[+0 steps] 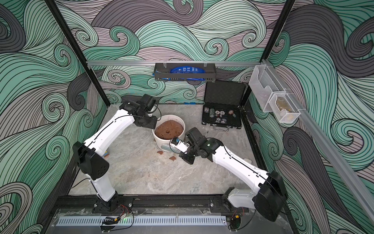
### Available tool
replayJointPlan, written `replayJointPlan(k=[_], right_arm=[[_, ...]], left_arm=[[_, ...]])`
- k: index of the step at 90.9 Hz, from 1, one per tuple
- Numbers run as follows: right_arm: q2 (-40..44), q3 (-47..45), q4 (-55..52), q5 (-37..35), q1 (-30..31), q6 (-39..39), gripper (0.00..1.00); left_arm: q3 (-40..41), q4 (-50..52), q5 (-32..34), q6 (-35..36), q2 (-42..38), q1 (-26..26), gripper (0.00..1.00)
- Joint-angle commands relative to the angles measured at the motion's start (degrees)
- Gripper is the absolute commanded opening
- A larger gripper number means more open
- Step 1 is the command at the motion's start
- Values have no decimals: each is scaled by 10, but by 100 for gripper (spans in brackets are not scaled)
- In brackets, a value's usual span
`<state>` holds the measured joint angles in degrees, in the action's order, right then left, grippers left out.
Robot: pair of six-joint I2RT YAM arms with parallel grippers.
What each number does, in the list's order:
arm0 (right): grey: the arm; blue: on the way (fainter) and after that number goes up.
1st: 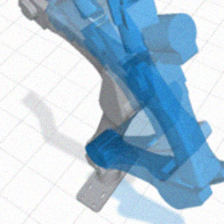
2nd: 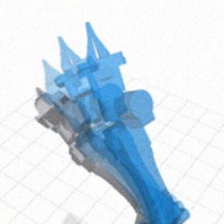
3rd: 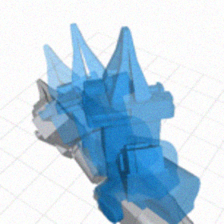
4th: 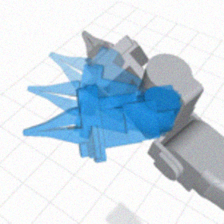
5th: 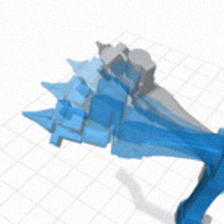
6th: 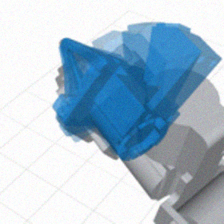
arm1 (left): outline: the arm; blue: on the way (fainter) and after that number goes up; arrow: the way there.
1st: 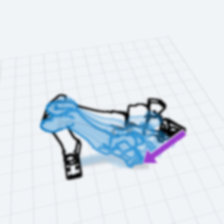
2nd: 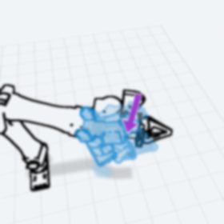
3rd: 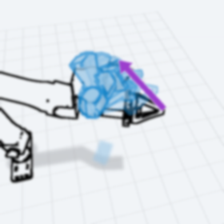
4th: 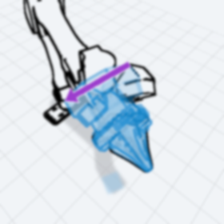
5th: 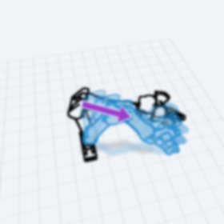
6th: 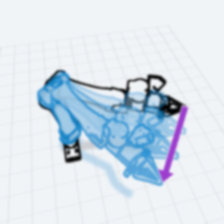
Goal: Scrub the dried mud off the ceramic pot
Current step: Rotate the pot at the center of the board.
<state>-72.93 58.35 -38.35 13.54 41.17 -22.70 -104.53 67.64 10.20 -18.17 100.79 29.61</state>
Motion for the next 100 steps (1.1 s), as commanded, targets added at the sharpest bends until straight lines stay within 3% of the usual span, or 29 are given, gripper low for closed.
replayJointPlan(k=[1, 6, 31, 64, 87, 100], right_arm=[[15, 6, 8, 31, -2, 4, 0], [16, 4, 6, 36, -1, -1, 0], [24, 5, 0, 35, 0, -8, 0], [38, -8, -4, 33, 1, -6, 0], [36, -14, 3, 36, 1, -7, 0], [38, -16, 7, 35, 0, -8, 0]], left_arm=[[67, -26, 33, -144, -64, 44, 65], [73, -11, 57, -189, -71, 60, 65], [52, 49, 46, -323, -38, 74, 59], [49, 30, 29, -358, 17, 74, 51], [30, 61, 26, -372, 58, 75, 34], [14, 67, 35, -362, 68, 74, 15]])
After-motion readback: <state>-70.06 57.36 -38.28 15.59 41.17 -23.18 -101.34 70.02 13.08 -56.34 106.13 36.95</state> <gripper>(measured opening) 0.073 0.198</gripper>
